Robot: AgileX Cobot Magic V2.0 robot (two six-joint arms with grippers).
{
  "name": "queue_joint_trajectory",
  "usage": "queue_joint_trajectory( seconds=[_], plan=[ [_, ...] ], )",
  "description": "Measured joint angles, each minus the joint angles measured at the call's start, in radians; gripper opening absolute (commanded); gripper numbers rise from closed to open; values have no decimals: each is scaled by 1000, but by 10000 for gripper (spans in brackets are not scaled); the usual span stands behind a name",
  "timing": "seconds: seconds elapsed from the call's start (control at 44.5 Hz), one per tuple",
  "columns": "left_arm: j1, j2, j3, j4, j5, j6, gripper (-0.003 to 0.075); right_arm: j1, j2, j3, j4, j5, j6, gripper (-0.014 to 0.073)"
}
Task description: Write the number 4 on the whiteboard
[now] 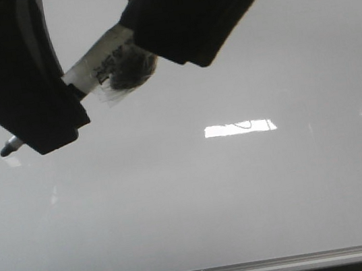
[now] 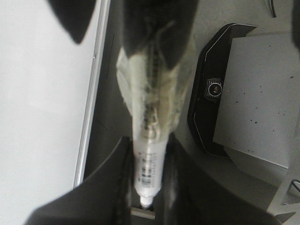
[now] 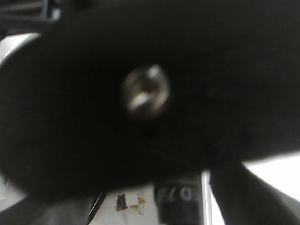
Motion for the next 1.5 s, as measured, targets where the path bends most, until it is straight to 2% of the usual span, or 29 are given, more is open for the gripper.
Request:
queue_joint_trajectory(
  seconds=[0.067,0.135,0.359,0.561,0.629,0.696,0.786,0.876,1.055,1.167,1.347,1.504],
  plan=[
    [0,0,0,0,-2,2,-20,0,8,0,0,-13,0,535],
    [0,0,0,0,-2,2,-20,0,16,0,0,-17,0,489],
    [0,0,-2,0,-2,4,-20,0,22,-2,0,-21,0,193],
    [-2,0,-2,0,-1,15,-12,0,22,-2,0,-22,-2,31],
    [-2,0,-2,0,-1,17,55,0,22,-2,0,-20,-2,-1],
    [-2,0,-2,0,-1,17,178,0,22,-2,0,-18,-2,-31],
    [-2,0,-2,0,-2,17,385,0,22,-2,0,-11,-2,-59],
    [-2,0,-2,7,-4,13,501,0,24,-2,0,-1,-2,-60],
    [16,-28,3,15,-4,-15,512,-7,1,-2,-26,11,35,-60],
    [61,-101,39,15,-9,-23,512,-58,-46,-2,-66,47,96,-60],
    [216,-272,119,11,-97,-95,512,-241,-146,-2,-113,128,209,-60],
    [373,-402,190,1,-191,-196,512,-416,-260,36,-115,126,304,-60]
  ],
)
